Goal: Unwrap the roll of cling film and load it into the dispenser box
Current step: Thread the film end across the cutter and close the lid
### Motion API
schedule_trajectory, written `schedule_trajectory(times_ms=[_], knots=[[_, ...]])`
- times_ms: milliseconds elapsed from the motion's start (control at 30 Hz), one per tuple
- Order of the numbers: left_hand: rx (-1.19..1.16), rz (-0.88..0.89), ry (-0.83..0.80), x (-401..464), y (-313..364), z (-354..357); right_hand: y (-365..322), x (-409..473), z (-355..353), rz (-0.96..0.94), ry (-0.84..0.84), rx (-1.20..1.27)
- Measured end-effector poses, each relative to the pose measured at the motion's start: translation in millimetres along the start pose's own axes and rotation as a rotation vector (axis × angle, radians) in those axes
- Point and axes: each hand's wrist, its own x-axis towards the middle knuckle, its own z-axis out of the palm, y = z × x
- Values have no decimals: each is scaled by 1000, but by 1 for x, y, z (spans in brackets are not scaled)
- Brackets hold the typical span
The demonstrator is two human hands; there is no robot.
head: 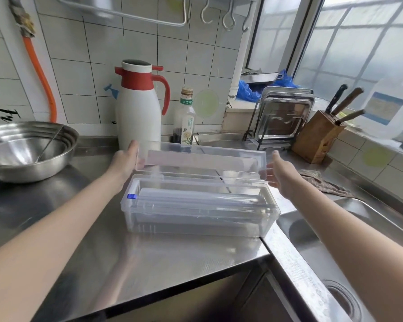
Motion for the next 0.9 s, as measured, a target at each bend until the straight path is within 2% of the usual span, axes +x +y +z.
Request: schedule_trajectory(times_ms=[167, 300, 533, 733, 800, 900], knots=[[-104, 101, -48, -23, -10, -14, 9, -18, -11, -107, 31, 138], [-196, 113, -87, -47, -27, -21, 30, -41, -15, -126, 51, 219], [-201, 97, -234, -70, -43, -27, 60, -65, -17, -139, -114, 223], [-85, 80, -219, -76, -56, -27, 76, -74, -19, -153, -200, 180], [-118, 71, -190, -76, -57, -22, 78, -73, -19, -152, -201, 183], [-247, -31, -152, -74, -54, -18, 78, -67, -20, -110, -202, 252]])
